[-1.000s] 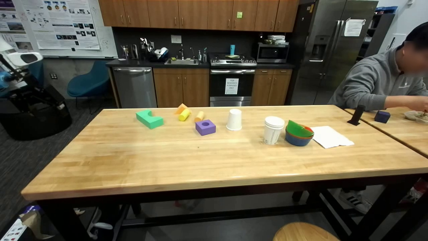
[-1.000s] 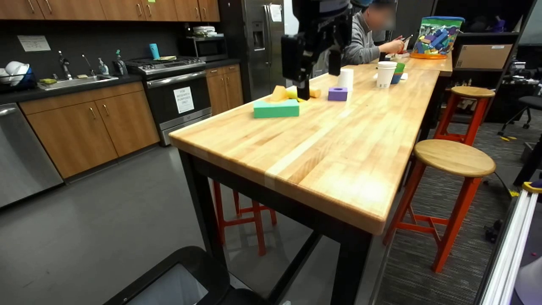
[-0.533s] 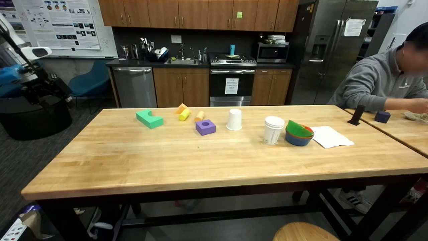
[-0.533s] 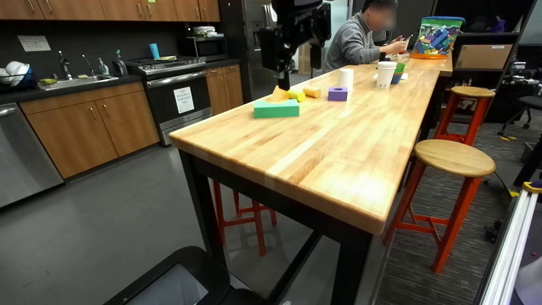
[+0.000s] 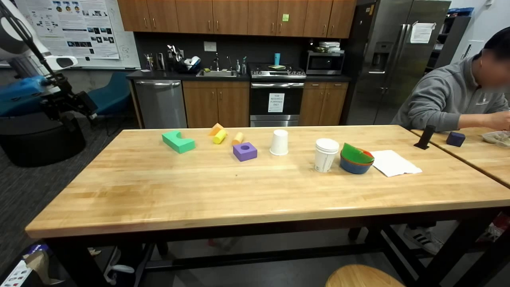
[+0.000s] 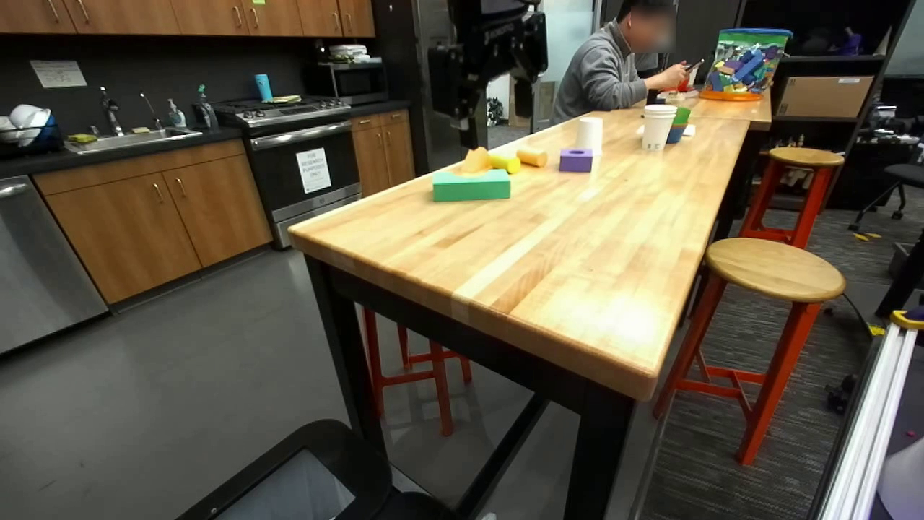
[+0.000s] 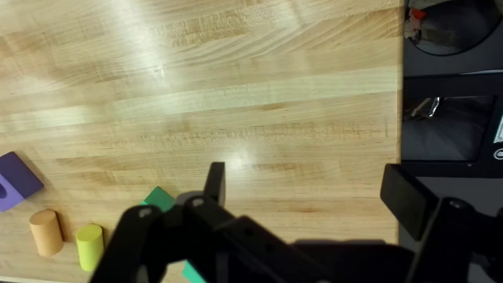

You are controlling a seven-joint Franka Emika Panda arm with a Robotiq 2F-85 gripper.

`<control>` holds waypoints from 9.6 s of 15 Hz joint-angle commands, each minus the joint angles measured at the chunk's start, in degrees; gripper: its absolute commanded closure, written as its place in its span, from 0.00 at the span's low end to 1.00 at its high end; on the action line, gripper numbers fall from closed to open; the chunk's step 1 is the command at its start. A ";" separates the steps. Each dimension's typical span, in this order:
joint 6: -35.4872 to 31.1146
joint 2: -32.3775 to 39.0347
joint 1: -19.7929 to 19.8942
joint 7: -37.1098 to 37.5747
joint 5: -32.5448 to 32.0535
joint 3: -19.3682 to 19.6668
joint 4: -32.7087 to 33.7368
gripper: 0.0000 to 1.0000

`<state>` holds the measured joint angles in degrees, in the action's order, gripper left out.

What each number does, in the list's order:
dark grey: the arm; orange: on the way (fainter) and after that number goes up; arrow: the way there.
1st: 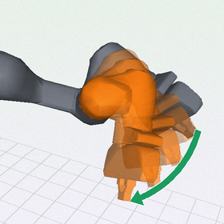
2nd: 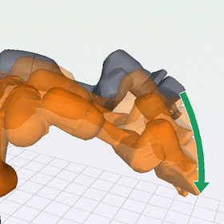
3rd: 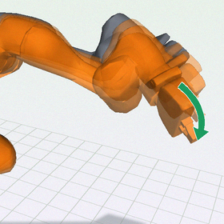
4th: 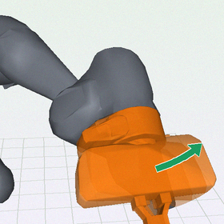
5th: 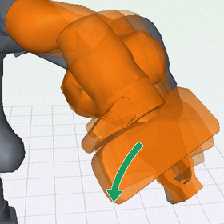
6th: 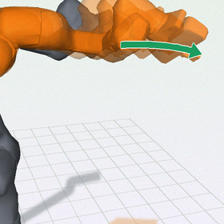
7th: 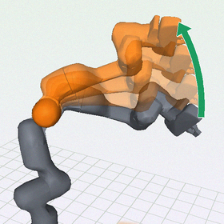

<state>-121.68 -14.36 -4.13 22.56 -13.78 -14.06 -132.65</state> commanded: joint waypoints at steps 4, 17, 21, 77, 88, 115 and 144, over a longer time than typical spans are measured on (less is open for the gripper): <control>1.35 2.35 0.68 -4.20 -0.43 4.07 2.62 0.00; 4.32 7.04 1.01 -8.12 0.12 7.05 9.58 0.00; 5.39 9.17 0.89 -8.90 0.28 7.63 12.50 0.00; 14.65 25.43 -0.52 -9.03 4.35 9.54 37.13 0.00; 14.53 31.48 0.41 -9.12 4.05 13.30 40.81 0.00; 14.63 37.95 1.69 -26.46 0.91 14.06 43.16 0.00; 17.33 48.25 2.65 -31.43 -0.39 15.51 59.20 0.00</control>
<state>-106.40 31.81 -1.62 -7.55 -13.65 1.44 -76.93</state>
